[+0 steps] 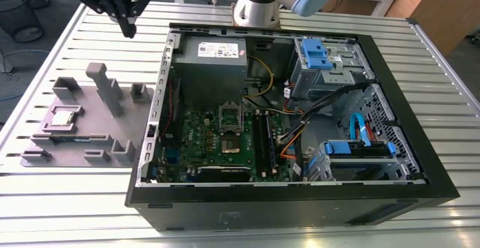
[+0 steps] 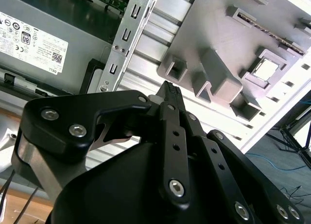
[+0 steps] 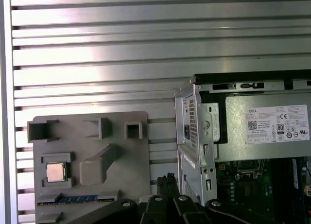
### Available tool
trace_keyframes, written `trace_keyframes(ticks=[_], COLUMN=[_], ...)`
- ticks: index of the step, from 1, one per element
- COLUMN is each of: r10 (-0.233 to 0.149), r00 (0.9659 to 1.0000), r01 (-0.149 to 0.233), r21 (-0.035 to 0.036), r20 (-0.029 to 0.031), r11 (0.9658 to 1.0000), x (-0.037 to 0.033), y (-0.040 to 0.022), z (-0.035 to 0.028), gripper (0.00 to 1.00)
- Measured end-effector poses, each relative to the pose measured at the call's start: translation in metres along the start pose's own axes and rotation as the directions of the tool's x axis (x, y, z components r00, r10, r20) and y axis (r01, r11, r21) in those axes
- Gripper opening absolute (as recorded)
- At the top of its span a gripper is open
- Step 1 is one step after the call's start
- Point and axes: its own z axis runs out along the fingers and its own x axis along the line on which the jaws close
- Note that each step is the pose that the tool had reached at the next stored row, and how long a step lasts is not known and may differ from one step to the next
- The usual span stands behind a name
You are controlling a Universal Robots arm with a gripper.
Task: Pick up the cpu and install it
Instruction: 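Reach for the cpu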
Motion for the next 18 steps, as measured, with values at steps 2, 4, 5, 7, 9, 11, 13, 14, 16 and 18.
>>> trace_keyframes(ticks=[2,4,5,7,9,11,13,14,16,18], r10=[0.000,0.000,0.000,0.000,0.000,0.000,0.000,0.000,0.000,0.000], r00=[1.0000,1.0000,1.0000,1.0000,1.0000,1.0000,1.0000,1.0000,1.0000,1.0000], r01=[0.000,0.000,0.000,0.000,0.000,0.000,0.000,0.000,0.000,0.000], r21=[0.0001,0.0003,0.0003,0.0004,0.0003,0.0003,0.0003,0.0003,0.0003,0.0003], r20=[-0.0033,-0.0047,-0.0050,-0.0055,-0.0054,-0.0053,-0.0051,-0.0050,-0.0048,-0.0048], r11=[1.0000,1.0000,1.0000,1.0000,1.0000,1.0000,1.0000,1.0000,1.0000,1.0000], x=[0.0000,0.0000,0.0000,0.0000,0.0007,0.0020,0.0037,0.0046,0.0062,0.0076], y=[0.0000,0.0000,0.0000,0.0000,-0.0001,-0.0002,-0.0003,-0.0004,-0.0005,-0.0006], z=[0.0002,0.0001,0.0001,0.0001,0.0002,0.0003,0.0003,0.0004,0.0005,0.0006], gripper=[0.11,0.11,0.11,0.11,0.11,0.11,0.11,0.11,0.11,0.11])
